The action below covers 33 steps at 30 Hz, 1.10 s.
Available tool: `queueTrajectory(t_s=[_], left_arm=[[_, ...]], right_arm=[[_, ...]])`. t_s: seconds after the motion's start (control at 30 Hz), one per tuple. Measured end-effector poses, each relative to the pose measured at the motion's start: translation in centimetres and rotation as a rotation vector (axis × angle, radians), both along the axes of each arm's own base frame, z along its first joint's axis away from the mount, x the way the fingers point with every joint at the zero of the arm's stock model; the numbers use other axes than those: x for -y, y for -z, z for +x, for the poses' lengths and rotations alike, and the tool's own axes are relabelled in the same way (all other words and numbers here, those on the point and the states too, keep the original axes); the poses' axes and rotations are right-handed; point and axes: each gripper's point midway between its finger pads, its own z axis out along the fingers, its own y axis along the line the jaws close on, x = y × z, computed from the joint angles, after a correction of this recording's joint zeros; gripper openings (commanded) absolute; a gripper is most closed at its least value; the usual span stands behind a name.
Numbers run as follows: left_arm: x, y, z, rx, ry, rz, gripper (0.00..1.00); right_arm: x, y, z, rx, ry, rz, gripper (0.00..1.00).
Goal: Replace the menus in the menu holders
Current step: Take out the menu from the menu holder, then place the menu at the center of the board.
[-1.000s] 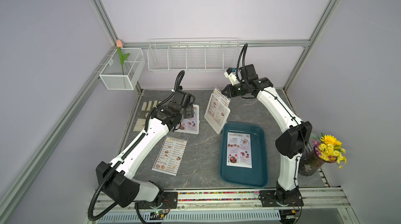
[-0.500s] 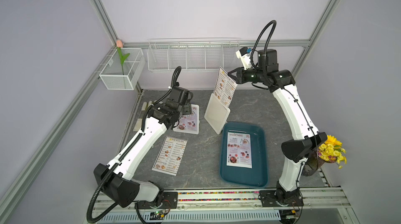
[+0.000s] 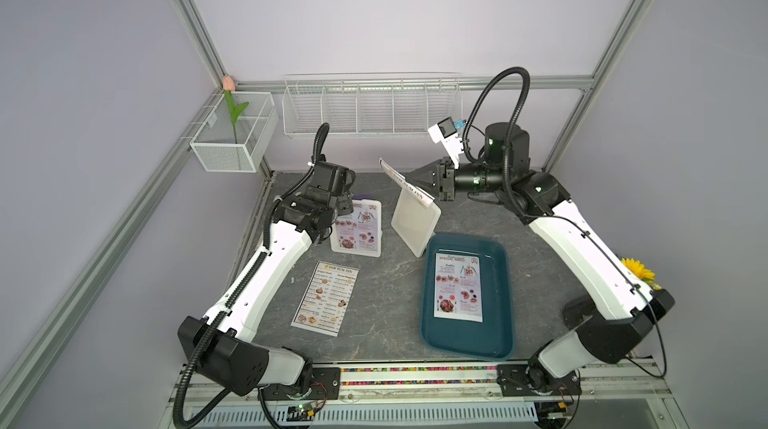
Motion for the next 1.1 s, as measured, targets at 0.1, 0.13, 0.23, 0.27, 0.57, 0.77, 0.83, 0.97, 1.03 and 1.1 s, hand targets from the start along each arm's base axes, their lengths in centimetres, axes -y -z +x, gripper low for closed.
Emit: queueTrajectory(t_s=[0.1,0.13,0.23,0.27,0.57,0.77,0.83,0.97,1.03,1.1], left_arm=[[-0.1,0.0,0.0,0.001,-0.004,0.003,0.73],[-0.2,0.0,0.0,0.002,-0.007,0.006,0.73],[-0.3,-0.1,0.0,0.004,-0.011,0.009,0.73],[-0.3,-0.1,0.0,0.005,-0.012,0.009,0.73],[-0.8,-0.1,-0.9,0.007,-0.015,0.012,0.73],[-1.2,0.3,-0.9,0.002,-0.029,0.036,0.73],[-1.4,0.3,-0.9,0.002,-0.031,0.042,0.73],[-1.5,0.5,-1.0,-0.002,-0.032,0.054,0.73],[-1.6,0.7,-1.0,-0.006,-0.032,0.060,0.73],[-1.6,0.7,-1.0,-0.008,-0.030,0.064,0.73]], right_arm=[[-0.8,2.3,-2.1,-0.044,-0.044,-0.014,0.07],[-1.2,3.3,-2.7,-0.060,-0.058,-0.022,0.07],[-2.3,7.2,-4.2,-0.129,-0.093,-0.066,0.07],[-2.5,8.3,-4.5,-0.150,-0.101,-0.080,0.07],[-4.7,16.4,-6.5,-0.314,-0.142,-0.177,0.07],[-8.1,18.3,-10.1,-0.341,-0.247,-0.200,0.07],[-8.9,18.5,-11.2,-0.347,-0.276,-0.201,0.07],[-8.7,18.9,-10.6,-0.352,-0.261,-0.197,0.07],[-8.3,19.8,-9.1,-0.356,-0.219,-0.209,0.06],[-7.8,21.3,-7.2,-0.366,-0.173,-0.231,0.07]])
